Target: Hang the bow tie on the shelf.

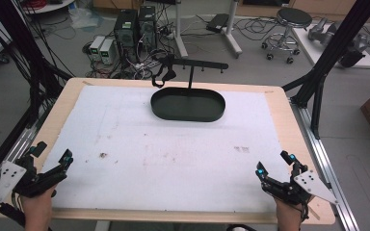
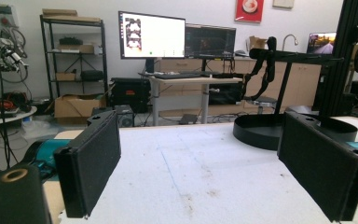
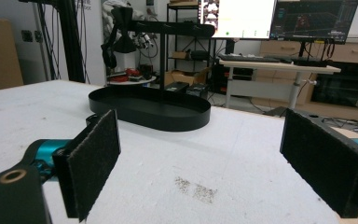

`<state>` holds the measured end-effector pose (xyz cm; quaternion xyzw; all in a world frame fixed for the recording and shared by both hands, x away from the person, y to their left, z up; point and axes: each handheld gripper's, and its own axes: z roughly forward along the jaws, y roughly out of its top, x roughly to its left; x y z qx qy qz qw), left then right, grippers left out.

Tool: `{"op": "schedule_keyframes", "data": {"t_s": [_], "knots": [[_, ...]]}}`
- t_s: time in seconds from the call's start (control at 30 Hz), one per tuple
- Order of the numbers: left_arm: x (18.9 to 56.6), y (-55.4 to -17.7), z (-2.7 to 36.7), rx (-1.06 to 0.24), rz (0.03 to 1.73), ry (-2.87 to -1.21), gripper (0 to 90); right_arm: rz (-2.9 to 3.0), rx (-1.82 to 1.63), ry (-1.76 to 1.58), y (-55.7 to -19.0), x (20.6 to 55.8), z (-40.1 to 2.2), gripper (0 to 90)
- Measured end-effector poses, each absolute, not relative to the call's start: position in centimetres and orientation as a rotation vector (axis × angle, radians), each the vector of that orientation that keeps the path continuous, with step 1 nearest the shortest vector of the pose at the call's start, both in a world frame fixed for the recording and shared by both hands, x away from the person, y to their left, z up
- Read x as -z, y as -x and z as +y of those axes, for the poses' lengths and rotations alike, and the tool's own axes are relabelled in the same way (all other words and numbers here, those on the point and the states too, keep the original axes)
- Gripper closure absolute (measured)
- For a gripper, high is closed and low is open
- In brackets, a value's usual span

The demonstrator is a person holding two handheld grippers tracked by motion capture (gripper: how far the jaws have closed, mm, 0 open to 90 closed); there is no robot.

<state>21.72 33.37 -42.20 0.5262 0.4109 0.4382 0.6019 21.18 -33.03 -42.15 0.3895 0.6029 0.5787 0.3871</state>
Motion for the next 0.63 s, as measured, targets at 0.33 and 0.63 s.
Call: {"op": "schedule_keyframes", "data": {"t_s": [0.33,0.63], "knots": [[42.26,-21.75,33.57,-1.005,0.958,-1.201,13.7,1.518,-1.486,-1.01,-21.1,42.21,-33.2,11.1],[42.2,-21.85,33.56,-1.014,0.952,-1.219,13.7,1.519,-1.481,-1.005,-21.24,42.21,-33.23,11.1]]}}
